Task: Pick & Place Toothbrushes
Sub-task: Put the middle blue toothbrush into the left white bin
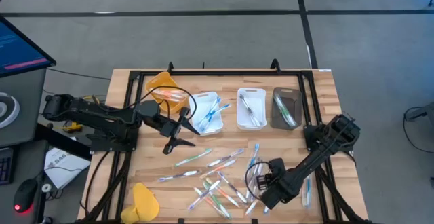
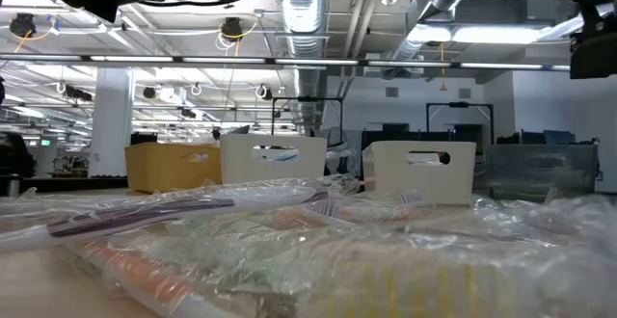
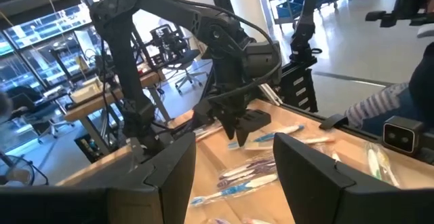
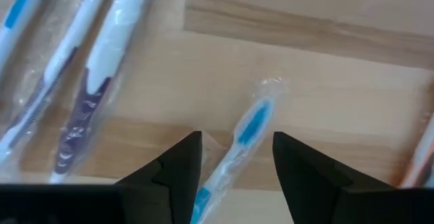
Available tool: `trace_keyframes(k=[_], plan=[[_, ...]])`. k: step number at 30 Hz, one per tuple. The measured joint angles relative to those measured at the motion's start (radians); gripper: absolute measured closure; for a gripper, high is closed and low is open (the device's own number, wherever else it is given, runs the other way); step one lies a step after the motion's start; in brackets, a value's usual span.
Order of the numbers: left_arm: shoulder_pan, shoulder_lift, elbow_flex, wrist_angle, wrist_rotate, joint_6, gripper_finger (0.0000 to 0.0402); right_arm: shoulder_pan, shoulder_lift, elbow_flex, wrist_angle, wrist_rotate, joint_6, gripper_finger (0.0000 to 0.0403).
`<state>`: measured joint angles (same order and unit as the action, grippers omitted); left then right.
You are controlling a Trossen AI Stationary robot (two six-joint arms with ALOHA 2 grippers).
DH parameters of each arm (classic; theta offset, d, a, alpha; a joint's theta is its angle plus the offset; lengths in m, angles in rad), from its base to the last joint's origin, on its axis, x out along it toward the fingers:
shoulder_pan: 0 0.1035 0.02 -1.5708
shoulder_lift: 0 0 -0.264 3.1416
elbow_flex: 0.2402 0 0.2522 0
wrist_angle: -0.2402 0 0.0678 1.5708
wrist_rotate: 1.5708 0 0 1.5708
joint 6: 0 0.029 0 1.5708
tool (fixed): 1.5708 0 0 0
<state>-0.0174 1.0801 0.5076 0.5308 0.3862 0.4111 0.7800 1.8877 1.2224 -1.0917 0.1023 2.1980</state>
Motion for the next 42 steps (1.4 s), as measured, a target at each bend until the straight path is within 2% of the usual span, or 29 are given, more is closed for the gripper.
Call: trace_keyframes(k=[5, 10, 20, 27, 38, 42], plan=[[0.0, 0.0, 0.0, 0.0, 0.003, 0.0, 0.0211, 0.007, 0.0, 0.0, -0.004, 0.01, 0.021, 0.0226], [0.0, 0.0, 0.0, 0.0, 0.003, 0.0, 0.0211, 0.006, 0.0, 0.0, -0.016, 0.075, 0.015, 0.0223], [0.0, 0.0, 0.0, 0.0, 0.002, 0.003, 0.0211, 0.011, -0.001, -0.001, -0.057, 0.022, 0.055, 0.0224], [0.0, 0.0, -0.001, 0.002, -0.002, 0.081, 0.0211, 0.012, -0.001, -0.001, -0.058, -0.024, 0.077, 0.0228], [0.0, 0.0, -0.001, 0.003, -0.001, 0.082, 0.0211, 0.019, -0.001, -0.002, -0.043, -0.014, 0.088, 0.0233], [0.0, 0.0, -0.001, 0.003, -0.001, 0.082, 0.0211, 0.018, 0.039, -0.002, -0.011, -0.011, 0.085, 0.0227]])
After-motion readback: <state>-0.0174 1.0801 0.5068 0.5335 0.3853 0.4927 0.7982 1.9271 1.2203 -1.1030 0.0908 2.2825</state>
